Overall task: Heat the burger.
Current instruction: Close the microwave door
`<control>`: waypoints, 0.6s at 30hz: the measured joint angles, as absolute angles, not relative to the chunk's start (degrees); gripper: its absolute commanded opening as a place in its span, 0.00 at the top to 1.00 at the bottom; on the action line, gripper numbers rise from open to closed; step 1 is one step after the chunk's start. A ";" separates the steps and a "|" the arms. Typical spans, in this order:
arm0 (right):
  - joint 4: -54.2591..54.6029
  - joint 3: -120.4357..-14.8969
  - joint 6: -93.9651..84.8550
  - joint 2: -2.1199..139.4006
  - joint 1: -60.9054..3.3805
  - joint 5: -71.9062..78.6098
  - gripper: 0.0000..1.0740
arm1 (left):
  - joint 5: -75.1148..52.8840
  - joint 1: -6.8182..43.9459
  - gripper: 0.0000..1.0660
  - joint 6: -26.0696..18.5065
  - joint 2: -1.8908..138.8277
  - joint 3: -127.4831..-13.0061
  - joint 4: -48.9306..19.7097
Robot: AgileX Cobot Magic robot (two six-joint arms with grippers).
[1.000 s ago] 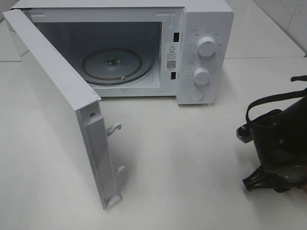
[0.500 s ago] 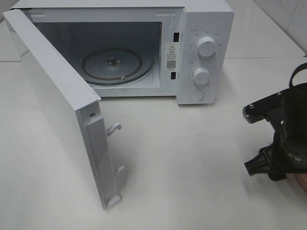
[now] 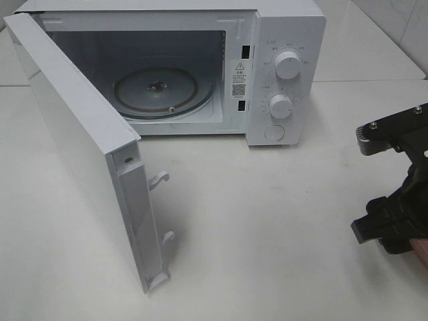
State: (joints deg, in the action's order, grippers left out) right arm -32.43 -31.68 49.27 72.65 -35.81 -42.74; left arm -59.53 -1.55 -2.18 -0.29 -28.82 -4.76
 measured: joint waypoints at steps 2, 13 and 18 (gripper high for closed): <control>-26.87 -32.77 42.28 69.96 -35.81 -43.77 0.32 | -59.53 -1.55 0.06 -2.18 -0.29 -28.82 -4.76; -13.92 -37.13 24.18 62.97 -35.81 -49.39 0.32 | -59.53 -1.55 0.06 -2.18 -0.29 -28.82 -4.76; -8.77 -39.59 17.59 58.27 -35.81 -52.31 0.32 | -59.53 -1.55 0.06 -2.18 -0.29 -28.82 -4.76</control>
State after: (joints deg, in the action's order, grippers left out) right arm -8.77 -39.59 17.59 58.27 -35.81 -52.31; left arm -59.53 -1.55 -2.18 -0.29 -28.82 -4.76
